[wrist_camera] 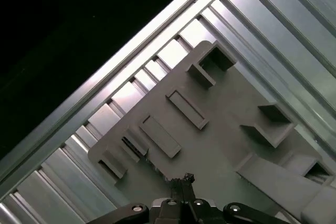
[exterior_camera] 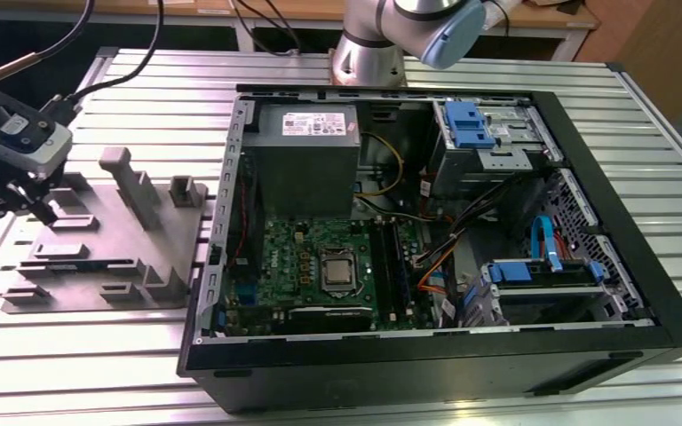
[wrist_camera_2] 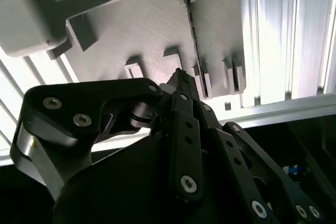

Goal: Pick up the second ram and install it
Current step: 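Pick up the second ram and move it above second insertion slot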

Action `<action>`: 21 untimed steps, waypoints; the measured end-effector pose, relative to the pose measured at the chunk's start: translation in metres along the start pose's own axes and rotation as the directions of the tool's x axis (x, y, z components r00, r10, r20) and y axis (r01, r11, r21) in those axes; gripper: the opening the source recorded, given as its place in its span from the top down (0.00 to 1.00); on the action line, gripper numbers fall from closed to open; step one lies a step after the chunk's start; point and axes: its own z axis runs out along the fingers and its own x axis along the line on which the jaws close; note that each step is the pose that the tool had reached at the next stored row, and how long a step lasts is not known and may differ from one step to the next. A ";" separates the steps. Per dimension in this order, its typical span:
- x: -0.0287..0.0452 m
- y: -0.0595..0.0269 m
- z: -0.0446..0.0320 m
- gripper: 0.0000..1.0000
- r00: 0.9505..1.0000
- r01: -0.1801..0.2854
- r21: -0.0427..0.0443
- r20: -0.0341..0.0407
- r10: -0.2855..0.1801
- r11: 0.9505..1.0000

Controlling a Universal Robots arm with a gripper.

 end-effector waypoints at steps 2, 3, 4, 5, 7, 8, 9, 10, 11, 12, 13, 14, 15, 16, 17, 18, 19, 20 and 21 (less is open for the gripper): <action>0.0000 0.0000 0.0005 0.90 0.999 0.036 -0.001 -0.002 -0.036 0.999; 0.0000 0.0000 0.0008 0.90 0.999 0.054 -0.002 -0.002 -0.054 0.999; 0.0000 0.0000 0.0011 0.90 0.997 0.072 -0.003 -0.003 -0.072 0.997; 0.0001 0.0000 0.0013 0.90 0.996 0.090 -0.003 -0.004 -0.090 0.996; 0.0001 -0.0001 0.0019 0.90 0.992 0.127 -0.005 -0.005 -0.127 0.992; 0.0001 -0.0001 0.0022 0.90 0.989 0.145 -0.006 -0.006 -0.145 0.989; 0.0001 -0.0001 0.0025 0.90 0.987 0.162 -0.007 -0.007 -0.163 0.987; 0.0001 -0.0001 0.0027 0.90 0.984 0.180 -0.007 -0.008 -0.180 0.984; 0.0001 -0.0001 0.0030 0.90 0.980 0.198 -0.008 -0.008 -0.198 0.980; 0.0001 -0.0001 0.0033 0.90 0.976 0.215 -0.009 -0.009 -0.215 0.976; 0.0001 -0.0001 0.0036 0.90 0.972 0.233 -0.010 -0.010 -0.233 0.972; 0.0001 -0.0002 0.0039 0.90 0.968 0.252 -0.011 -0.010 -0.252 0.968; 0.0001 -0.0002 0.0042 0.90 0.963 0.269 -0.012 -0.011 -0.269 0.963; 0.0002 -0.0002 0.0044 0.90 0.958 0.286 -0.012 -0.011 -0.287 0.958; 0.0002 -0.0002 0.0048 0.90 0.953 0.304 -0.013 -0.012 -0.304 0.953; 0.0002 -0.0002 0.0051 0.90 0.947 0.321 -0.014 -0.013 -0.321 0.947; 0.0002 -0.0002 0.0056 0.90 0.941 0.337 -0.015 -0.013 -0.338 0.941; 0.0002 -0.0003 0.0060 0.90 0.935 0.354 -0.016 -0.014 -0.355 0.935; 0.0002 -0.0003 0.0065 0.90 0.928 0.373 -0.017 -0.014 -0.373 0.928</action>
